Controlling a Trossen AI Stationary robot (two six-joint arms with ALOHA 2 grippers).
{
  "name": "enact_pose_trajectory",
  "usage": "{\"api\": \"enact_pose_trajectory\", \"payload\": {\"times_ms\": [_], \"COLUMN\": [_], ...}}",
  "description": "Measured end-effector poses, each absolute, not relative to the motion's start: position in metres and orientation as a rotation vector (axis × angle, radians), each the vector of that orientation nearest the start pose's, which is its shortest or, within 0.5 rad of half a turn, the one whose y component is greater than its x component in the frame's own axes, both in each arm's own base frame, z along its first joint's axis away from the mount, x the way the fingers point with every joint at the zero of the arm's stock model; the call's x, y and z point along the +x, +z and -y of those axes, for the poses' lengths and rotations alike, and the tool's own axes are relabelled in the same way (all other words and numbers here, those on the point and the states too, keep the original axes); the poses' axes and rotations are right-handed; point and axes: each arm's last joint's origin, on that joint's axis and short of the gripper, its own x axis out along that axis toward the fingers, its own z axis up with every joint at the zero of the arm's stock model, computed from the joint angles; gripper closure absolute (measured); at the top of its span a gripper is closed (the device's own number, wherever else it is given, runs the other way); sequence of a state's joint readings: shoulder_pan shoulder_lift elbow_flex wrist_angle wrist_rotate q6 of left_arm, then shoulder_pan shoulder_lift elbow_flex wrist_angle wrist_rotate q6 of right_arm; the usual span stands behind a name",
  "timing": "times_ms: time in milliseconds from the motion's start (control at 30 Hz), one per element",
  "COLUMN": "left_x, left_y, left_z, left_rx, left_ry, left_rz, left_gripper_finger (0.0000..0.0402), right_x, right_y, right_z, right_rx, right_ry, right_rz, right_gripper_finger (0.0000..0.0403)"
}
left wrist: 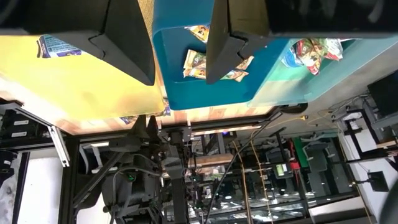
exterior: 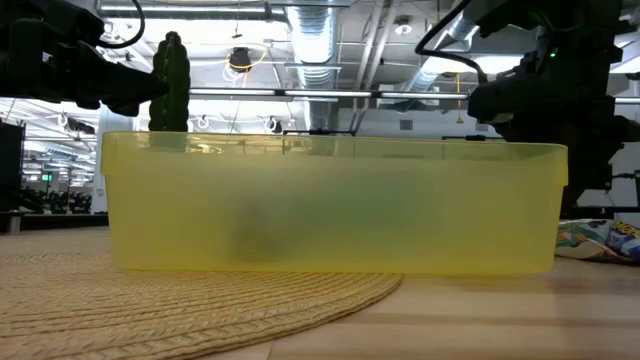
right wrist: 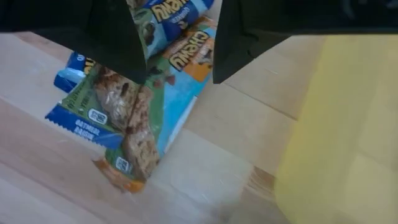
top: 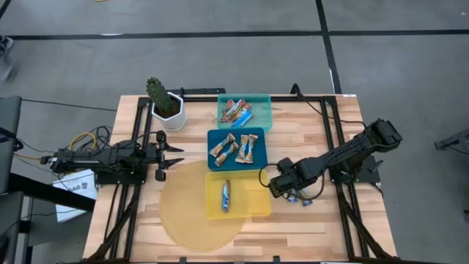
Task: Pick and place Granola Bars by type
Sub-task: Put the yellow granola bar into the blue bin
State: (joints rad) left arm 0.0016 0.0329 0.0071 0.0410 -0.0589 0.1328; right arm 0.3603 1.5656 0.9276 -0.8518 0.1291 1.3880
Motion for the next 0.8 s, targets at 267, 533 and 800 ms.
{"api": "enact_pose_trajectory", "payload": {"times_ms": [267,533,800], "left_x": [0.099,0.099,0.099], "left_y": [0.167,0.167,0.167], "left_z": [-0.002,-0.002,-0.002], "left_rx": [0.132,0.135,0.136], "left_ry": [0.061,0.061,0.061], "left_rz": [0.011,0.011,0.011], "left_gripper_finger": [0.0264,0.0264,0.0264], "right_x": [0.246,0.250,0.252], "right_y": [0.171,0.154,0.143], "right_z": [-0.089,-0.094,-0.094], "right_rx": [0.776,0.776,0.753], "right_ry": [-0.799,-0.813,-0.843], "right_rz": [-1.267,-1.335,-1.371], "right_gripper_finger": [0.0219,0.0234,0.0230]}}
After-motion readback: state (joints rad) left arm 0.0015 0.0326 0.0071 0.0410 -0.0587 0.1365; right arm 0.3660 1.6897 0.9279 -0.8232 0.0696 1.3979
